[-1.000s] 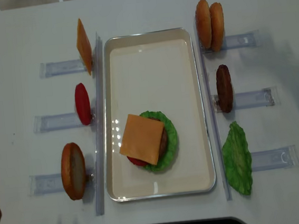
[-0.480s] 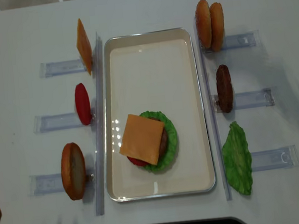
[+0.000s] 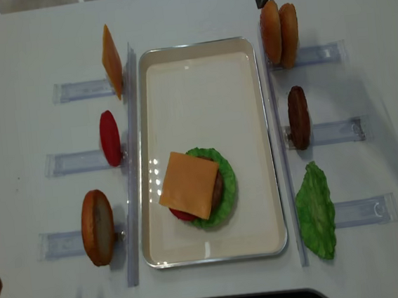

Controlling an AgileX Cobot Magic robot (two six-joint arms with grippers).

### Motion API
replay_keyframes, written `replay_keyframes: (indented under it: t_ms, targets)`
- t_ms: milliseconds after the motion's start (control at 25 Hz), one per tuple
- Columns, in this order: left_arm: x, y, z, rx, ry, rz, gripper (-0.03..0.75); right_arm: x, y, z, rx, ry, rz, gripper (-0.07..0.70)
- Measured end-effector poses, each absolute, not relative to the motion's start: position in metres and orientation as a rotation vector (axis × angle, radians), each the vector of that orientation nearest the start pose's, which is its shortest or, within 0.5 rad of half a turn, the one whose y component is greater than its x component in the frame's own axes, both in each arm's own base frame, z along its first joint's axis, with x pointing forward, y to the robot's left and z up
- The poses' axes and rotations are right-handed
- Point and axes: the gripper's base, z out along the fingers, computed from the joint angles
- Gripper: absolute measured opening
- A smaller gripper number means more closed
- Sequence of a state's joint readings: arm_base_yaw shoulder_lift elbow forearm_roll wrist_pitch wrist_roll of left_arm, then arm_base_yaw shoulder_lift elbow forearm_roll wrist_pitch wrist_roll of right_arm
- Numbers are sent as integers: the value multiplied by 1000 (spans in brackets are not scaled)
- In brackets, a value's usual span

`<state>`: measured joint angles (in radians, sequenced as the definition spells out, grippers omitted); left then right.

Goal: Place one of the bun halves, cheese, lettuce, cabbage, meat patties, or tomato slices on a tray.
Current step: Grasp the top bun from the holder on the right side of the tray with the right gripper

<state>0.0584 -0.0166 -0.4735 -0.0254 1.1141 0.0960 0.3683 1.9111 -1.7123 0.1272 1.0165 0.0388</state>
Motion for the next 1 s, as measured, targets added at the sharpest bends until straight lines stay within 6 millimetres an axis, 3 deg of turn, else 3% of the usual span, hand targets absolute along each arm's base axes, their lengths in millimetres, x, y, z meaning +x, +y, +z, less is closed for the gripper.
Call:
replay_keyframes:
  t_ms: [440, 1000]
  targets:
    - [-7, -2, 266, 41, 2107, 62, 327, 401, 161, 265, -390, 2724, 273, 456]
    - [-7, -2, 266, 41, 2107, 62, 327, 409, 163, 252, -417, 2701, 265, 456]
